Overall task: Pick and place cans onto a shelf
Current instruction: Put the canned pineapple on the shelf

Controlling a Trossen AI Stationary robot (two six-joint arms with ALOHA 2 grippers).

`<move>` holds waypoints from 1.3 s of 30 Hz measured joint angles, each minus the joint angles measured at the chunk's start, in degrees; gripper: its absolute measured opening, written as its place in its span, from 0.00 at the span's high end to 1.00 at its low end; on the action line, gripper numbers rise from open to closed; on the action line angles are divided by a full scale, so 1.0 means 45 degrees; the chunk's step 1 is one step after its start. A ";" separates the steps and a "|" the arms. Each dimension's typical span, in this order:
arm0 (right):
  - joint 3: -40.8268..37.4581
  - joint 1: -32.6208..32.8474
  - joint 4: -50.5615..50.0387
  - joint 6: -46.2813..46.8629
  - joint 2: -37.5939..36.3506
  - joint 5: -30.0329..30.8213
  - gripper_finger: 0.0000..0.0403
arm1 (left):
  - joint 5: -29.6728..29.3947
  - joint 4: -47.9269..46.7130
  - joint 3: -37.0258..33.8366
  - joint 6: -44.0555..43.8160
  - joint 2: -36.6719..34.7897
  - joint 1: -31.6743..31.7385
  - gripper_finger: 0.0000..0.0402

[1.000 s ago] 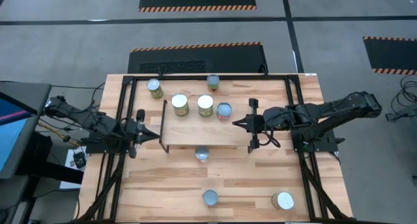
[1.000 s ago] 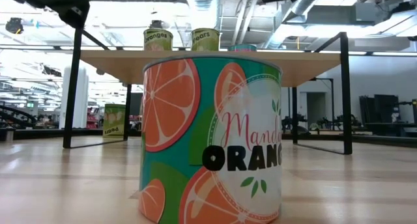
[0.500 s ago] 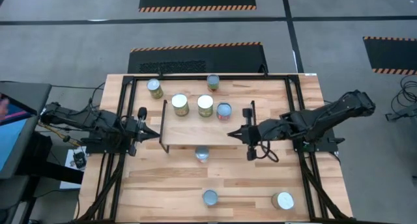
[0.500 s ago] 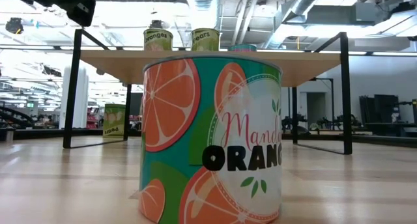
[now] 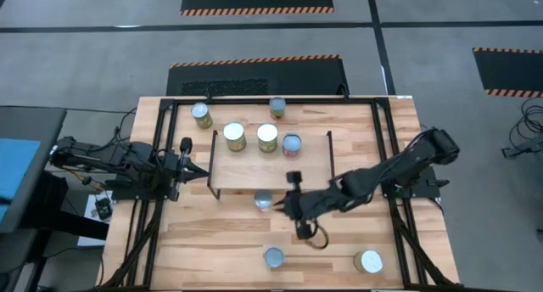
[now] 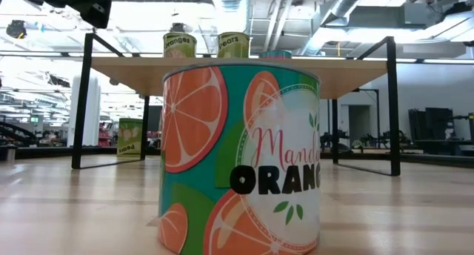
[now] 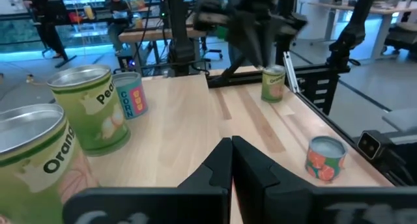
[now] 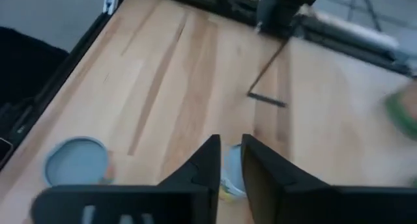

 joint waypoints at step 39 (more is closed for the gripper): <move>0.4902 -0.1185 -0.4576 0.1637 0.5738 -0.1112 0.62 | -0.0652 -0.0039 0.0010 0.0339 0.0005 -0.0005 1.00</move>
